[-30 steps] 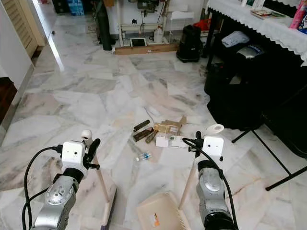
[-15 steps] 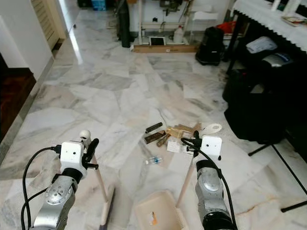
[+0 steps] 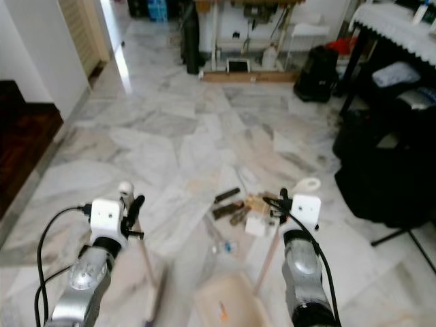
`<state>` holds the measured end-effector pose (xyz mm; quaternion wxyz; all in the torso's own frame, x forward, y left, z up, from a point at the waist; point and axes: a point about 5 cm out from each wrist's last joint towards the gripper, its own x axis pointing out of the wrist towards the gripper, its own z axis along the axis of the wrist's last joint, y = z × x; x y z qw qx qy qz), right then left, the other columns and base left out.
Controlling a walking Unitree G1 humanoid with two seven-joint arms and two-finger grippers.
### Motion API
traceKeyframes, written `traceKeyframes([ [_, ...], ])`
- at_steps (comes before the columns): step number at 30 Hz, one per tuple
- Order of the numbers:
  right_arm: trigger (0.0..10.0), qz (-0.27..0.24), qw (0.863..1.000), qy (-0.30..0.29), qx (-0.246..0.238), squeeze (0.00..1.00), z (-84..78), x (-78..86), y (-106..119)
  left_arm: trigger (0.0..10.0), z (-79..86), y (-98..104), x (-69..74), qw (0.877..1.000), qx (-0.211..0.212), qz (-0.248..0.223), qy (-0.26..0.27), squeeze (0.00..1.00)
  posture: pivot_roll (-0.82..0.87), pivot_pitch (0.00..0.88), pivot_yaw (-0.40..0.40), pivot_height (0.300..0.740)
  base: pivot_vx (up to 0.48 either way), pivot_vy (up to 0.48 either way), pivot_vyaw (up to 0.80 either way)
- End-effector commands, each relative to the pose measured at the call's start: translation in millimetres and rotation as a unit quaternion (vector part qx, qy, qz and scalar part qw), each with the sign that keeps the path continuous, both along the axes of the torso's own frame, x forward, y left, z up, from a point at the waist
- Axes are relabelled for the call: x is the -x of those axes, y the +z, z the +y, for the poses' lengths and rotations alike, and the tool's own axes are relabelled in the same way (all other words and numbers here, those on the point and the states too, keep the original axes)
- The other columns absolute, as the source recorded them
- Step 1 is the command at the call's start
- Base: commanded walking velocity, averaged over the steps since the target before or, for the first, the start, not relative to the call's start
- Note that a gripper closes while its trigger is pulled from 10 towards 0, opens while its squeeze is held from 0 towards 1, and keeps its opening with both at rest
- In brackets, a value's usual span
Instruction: Sweep floor
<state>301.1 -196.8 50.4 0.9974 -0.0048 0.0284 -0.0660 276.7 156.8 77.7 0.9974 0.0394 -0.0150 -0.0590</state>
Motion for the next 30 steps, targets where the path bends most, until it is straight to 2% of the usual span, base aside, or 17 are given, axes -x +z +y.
traceKeyframes([
  [1,10.0,-0.019,1.000,0.007,-0.010,0.00,7.7,-7.1,8.8,10.0,6.2,5.2,-0.7,1.000,-0.006,-0.013,0.007,0.00,0.03,0.000,-0.030,0.740,0.311,0.000,0.00],
  [30,10.0,-0.025,1.000,0.008,-0.014,0.00,9.4,-8.9,11.5,10.0,6.1,6.1,-1.7,1.000,-0.005,-0.014,0.006,0.00,0.03,0.000,-0.028,0.740,0.310,0.000,0.00],
])
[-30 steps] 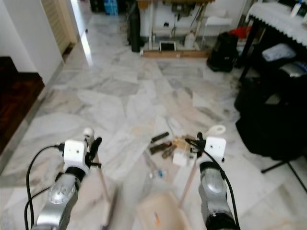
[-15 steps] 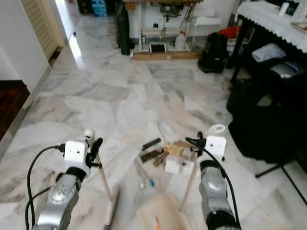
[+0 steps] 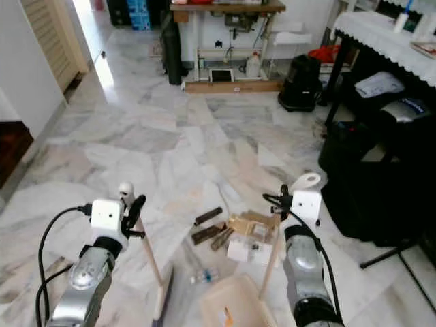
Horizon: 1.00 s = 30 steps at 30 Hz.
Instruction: Sweep floor
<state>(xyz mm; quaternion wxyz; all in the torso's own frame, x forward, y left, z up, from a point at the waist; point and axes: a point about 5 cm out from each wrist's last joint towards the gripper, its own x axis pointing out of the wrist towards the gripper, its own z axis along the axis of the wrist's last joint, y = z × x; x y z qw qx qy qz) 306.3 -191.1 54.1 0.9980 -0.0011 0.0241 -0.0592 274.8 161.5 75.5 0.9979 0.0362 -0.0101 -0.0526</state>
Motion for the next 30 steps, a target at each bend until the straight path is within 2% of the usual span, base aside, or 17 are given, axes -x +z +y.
traceKeyframes([
  [1,10.0,-0.020,1.000,0.001,-0.010,0.00,3.5,-3.4,7.6,10.0,1.4,8.4,-3.6,1.000,-0.008,-0.019,0.000,0.00,0.03,0.000,-0.028,0.740,0.311,0.000,0.00],
  [30,10.0,-0.021,1.000,-0.005,-0.007,0.00,-1.1,-4.7,8.6,10.0,1.0,8.3,-2.5,1.000,-0.009,-0.019,-0.002,0.00,0.03,0.000,-0.026,0.740,0.309,0.000,0.00],
])
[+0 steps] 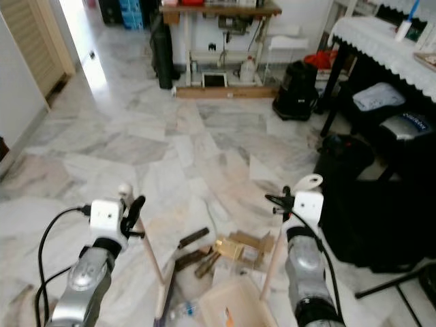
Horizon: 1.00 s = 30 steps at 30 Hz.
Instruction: Sweep floor
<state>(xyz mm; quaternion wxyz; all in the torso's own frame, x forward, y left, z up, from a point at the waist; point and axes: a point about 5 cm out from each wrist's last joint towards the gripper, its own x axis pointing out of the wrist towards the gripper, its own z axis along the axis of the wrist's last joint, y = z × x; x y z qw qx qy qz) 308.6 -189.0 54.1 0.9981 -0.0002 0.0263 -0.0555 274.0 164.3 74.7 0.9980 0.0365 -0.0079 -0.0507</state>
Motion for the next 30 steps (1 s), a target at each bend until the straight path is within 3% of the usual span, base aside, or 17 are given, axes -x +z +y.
traceKeyframes([
  [1,10.0,-0.023,1.000,-0.009,-0.006,0.00,-3.2,-2.3,9,10.0,-1.9,9,-3.2,1.000,-0.009,-0.021,-0.005,0.00,0.03,0.000,-0.026,0.740,0.311,0.000,0.00],
  [30,10.0,0.000,0.998,-0.062,0.014,0.00,-2.0,5.6,-6,10.0,4.7,10,9.9,1.000,-0.020,-0.010,-0.016,0.00,0.06,0.000,-0.013,0.740,0.010,0.000,0.00],
])
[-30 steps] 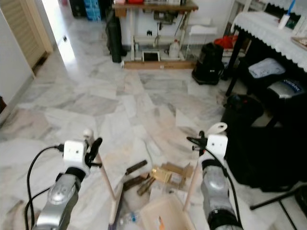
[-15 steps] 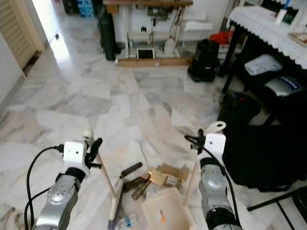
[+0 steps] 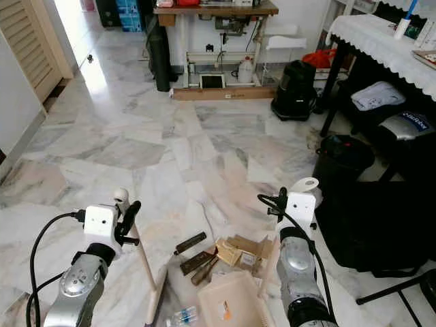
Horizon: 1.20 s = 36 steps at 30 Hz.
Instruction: Sweep floor
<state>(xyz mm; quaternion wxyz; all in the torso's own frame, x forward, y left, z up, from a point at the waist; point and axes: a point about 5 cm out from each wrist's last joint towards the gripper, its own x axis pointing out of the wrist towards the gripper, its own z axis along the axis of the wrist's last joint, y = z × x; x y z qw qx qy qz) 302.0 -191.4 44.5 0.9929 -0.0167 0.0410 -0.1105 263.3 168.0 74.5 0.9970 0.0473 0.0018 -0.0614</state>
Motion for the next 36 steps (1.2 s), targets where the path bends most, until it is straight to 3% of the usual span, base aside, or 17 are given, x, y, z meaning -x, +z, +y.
traceKeyframes([
  [1,10.0,-0.024,1.000,-0.012,-0.008,0.00,-0.5,0.7,4,10.0,1.7,11,0.5,1.000,-0.009,-0.019,-0.006,0.00,0.06,0.000,-0.012,0.740,0.000,0.000,0.00],
  [7,10.0,-0.047,0.998,-0.030,-0.028,0.00,-7.2,16.4,3,10.0,4.5,9,7.0,1.000,-0.013,-0.011,-0.006,0.00,0.06,0.000,-0.005,0.740,0.000,0.000,0.00],
  [13,10.0,-0.025,0.998,-0.050,-0.019,0.00,-16.3,30.9,-9,10.0,1.7,8,7.0,1.000,-0.011,-0.006,-0.009,0.00,0.05,0.000,-0.004,0.740,0.000,0.000,0.00],
  [26,10.0,0.035,0.993,-0.101,-0.058,0.00,-22.1,22.2,-22,10.0,3.8,9,12.5,1.000,-0.012,-0.003,-0.006,0.00,0.07,0.000,-0.013,0.740,0.000,0.000,0.00],
  [36,10.0,0.039,0.992,-0.121,-0.018,0.00,-26.4,20.2,-21,10.0,7.1,12,19.0,1.000,-0.015,-0.002,-0.003,0.00,0.09,0.039,-0.014,0.740,0.000,0.000,0.00],
])
